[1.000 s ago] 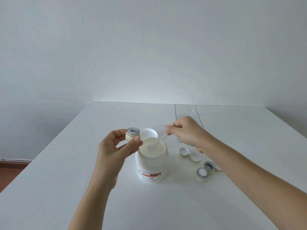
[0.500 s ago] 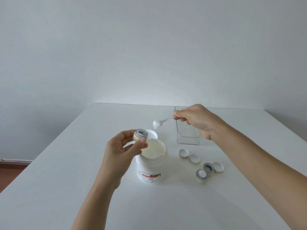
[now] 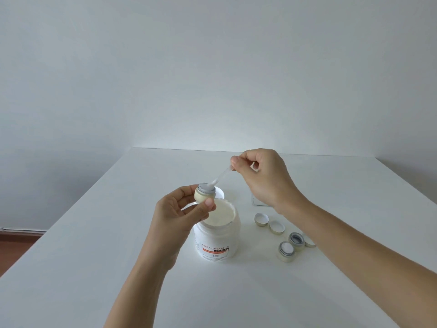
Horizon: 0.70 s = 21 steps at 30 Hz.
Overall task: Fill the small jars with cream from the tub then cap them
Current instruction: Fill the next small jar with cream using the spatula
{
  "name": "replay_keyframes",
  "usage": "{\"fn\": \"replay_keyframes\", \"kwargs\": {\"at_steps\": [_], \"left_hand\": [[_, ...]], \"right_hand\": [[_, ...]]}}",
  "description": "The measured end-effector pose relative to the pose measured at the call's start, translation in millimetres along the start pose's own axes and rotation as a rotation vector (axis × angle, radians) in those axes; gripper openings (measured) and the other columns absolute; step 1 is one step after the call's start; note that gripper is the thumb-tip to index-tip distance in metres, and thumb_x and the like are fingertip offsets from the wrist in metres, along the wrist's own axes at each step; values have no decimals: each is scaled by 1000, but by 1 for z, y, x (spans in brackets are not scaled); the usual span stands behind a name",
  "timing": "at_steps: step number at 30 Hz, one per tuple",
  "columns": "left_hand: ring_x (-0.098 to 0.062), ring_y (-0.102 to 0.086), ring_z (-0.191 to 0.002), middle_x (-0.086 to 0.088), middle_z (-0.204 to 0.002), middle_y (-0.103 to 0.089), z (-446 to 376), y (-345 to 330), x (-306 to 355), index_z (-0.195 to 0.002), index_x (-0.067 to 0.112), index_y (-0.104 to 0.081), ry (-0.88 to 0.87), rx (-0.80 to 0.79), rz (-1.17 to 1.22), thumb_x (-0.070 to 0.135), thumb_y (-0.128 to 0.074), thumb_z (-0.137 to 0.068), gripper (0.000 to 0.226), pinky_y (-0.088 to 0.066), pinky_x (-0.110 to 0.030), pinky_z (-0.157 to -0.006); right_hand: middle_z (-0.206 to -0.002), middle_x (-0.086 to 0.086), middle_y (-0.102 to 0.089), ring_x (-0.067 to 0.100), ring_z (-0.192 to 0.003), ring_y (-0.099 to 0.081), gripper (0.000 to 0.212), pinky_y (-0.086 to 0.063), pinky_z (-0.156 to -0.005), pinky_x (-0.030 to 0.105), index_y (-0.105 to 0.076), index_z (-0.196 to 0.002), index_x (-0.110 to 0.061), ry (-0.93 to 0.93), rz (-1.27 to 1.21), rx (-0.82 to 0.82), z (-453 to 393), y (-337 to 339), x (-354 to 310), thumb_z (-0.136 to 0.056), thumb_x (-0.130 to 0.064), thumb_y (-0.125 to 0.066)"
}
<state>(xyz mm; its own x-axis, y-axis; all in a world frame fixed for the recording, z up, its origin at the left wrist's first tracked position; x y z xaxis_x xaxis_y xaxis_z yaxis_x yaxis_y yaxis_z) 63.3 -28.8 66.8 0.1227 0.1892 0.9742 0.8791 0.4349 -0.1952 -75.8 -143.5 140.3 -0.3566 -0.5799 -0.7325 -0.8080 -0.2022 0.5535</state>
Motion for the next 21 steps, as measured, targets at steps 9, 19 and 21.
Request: {"fn": "replay_keyframes", "kwargs": {"at_steps": [9, 19, 21], "left_hand": [[-15, -75, -86, -10, -94, -77, 0, 1, 0, -105, 9, -73, 14, 66, 67, 34, -78, -65, 48, -56, -17, -72], [-17, -75, -87, -13, -94, -77, 0, 4, 0, -103, 7, -72, 6, 92, 79, 34, -78, -64, 48, -58, -21, -75], [-18, -76, -89, -14, -96, -77, 0, 6, 1, -104, 7, -72, 5, 100, 83, 34, -78, -62, 50, -59, -22, -76]], "right_hand": [[-77, -3, -56, 14, -75, -49, 15, -25, -81, 33, -75, -78, -21, 763, 322, 375, 37, 5, -18, -88, -27, -66], [-75, -2, -58, 15, -77, -49, 19, -24, -79, 36, -75, -78, -20, 817, 311, 447, 46, 9, -14, -91, -26, -63], [-75, -2, -58, 16, -75, -50, 18, -26, -77, 38, -75, -77, -19, 796, 290, 452, 46, 11, -14, -90, -25, -64]]}}
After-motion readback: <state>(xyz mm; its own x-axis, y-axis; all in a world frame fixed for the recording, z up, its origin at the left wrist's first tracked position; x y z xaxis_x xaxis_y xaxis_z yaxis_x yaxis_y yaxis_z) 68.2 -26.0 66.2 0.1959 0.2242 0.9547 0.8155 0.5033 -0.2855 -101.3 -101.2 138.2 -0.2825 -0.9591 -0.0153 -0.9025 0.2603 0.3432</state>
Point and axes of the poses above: each hand's wrist, its own z-axis away from the middle knuckle, its own y-axis out of the back of the hand, x = y × z, the point moved 4 cm from there along -z, towards the middle knuckle
